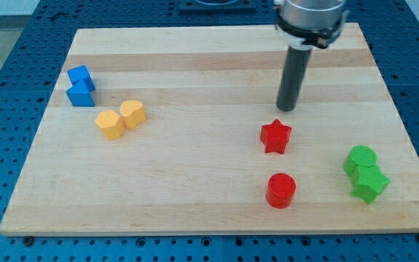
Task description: Move red star along with the red circle slightly down
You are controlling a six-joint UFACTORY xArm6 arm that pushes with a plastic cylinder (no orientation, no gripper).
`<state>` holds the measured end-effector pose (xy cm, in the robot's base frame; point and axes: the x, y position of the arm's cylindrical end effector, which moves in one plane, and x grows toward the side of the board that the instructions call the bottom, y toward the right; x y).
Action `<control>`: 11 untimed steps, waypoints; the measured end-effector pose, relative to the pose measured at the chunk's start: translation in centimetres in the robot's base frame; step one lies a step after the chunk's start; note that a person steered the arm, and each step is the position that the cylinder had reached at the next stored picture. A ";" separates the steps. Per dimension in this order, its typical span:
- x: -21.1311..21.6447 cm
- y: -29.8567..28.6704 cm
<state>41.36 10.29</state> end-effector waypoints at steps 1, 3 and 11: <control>0.8 -1.1; 4.8 -1.0; 5.5 -1.3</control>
